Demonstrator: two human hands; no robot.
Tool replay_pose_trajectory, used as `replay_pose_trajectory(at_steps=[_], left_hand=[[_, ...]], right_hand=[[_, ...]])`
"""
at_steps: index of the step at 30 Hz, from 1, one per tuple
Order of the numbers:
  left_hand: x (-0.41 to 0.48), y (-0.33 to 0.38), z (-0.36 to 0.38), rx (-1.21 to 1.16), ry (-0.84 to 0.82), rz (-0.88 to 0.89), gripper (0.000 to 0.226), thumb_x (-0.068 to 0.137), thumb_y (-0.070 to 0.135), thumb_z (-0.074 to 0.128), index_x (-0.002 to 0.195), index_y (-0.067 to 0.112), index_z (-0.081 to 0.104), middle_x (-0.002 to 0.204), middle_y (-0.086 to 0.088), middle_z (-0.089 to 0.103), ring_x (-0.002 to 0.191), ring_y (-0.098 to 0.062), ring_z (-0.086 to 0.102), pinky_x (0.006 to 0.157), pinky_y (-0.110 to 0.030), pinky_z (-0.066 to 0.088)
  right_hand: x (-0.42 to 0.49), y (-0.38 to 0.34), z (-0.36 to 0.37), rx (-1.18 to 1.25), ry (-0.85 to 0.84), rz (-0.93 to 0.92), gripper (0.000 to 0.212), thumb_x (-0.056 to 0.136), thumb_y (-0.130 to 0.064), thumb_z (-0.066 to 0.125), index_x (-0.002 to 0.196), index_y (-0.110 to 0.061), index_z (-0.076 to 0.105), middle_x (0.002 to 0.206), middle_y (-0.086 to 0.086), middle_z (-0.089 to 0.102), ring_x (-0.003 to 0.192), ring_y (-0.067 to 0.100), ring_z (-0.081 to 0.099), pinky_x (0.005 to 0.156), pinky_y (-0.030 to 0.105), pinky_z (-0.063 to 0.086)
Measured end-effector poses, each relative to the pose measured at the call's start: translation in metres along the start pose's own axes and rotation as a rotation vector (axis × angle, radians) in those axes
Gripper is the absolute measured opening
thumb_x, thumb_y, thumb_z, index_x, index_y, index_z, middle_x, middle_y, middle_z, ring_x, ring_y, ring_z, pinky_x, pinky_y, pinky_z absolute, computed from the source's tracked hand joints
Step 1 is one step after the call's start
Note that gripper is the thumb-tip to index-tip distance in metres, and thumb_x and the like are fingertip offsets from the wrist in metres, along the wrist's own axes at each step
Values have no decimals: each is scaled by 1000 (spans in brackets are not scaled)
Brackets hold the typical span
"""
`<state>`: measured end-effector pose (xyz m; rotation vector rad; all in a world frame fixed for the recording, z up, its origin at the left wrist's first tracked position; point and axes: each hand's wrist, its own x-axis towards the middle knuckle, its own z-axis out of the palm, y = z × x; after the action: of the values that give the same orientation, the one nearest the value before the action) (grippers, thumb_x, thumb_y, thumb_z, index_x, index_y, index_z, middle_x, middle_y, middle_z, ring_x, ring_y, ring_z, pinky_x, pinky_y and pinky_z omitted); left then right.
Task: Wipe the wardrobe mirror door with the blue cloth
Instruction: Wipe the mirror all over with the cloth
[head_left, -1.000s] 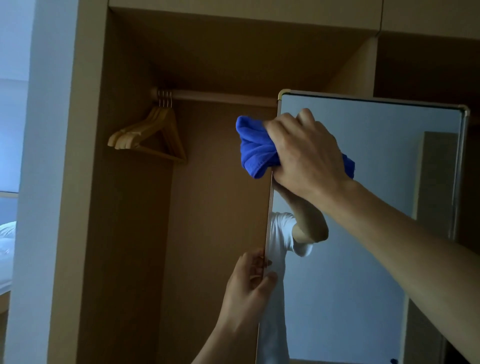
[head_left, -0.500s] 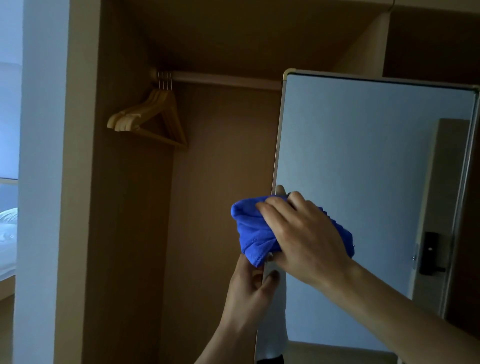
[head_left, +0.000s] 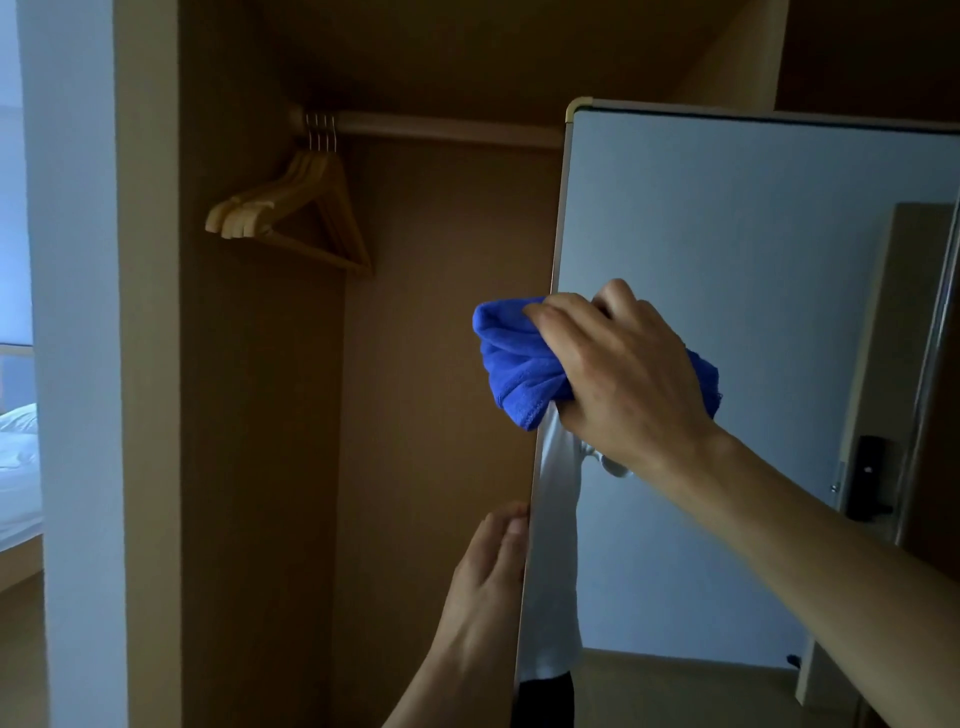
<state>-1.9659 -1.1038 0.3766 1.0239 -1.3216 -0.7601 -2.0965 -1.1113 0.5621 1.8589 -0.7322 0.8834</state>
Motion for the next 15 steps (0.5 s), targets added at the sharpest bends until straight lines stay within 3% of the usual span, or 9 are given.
replay_pose_trajectory(at_steps=[1,4,8,10,12,15], left_hand=[[-1,-1,-1,-56,-9,-38,38,106,50,35,123,33,65,111,11,74,104,-6,69,86,-24,56],[-1,-4,-4,-186,-33,-99,56,104,55,25,117,21,68,99,5,79,91,-6,74,71,-16,56],[1,-10,-4,-194,-40,-83,74,99,64,16,125,18,68,116,-1,76,111,-10,69,98,-29,52],[1,-15,-4,-231,-48,-76,73,101,62,13,129,20,66,119,0,76,114,-10,69,99,-27,52],[2,-19,-4,-255,-51,-62,68,102,61,12,131,27,62,117,7,76,113,-7,69,88,-17,55],[1,-20,-6,-254,-41,-47,68,102,62,7,129,33,62,117,9,76,112,-6,69,83,-13,54]], right_hand=[[-5,-2,2,-6,-1,-14,40,70,-13,44,107,-10,59,106,3,65,83,27,47,65,36,36],[-25,-10,10,-15,-26,-50,43,68,-14,42,108,-12,58,105,2,63,86,26,45,68,33,31],[-59,-24,20,22,-117,-85,46,72,-14,50,117,-12,58,112,3,63,90,26,46,74,39,43],[-75,-33,24,35,-181,-110,49,74,-13,64,123,-12,59,117,3,64,92,27,51,75,40,46],[-87,-39,25,34,-251,-138,53,74,-17,74,125,-13,61,119,3,65,91,26,54,75,39,48],[-92,-40,22,23,-261,-178,47,78,-19,72,124,-13,63,118,3,67,90,25,57,73,39,52]])
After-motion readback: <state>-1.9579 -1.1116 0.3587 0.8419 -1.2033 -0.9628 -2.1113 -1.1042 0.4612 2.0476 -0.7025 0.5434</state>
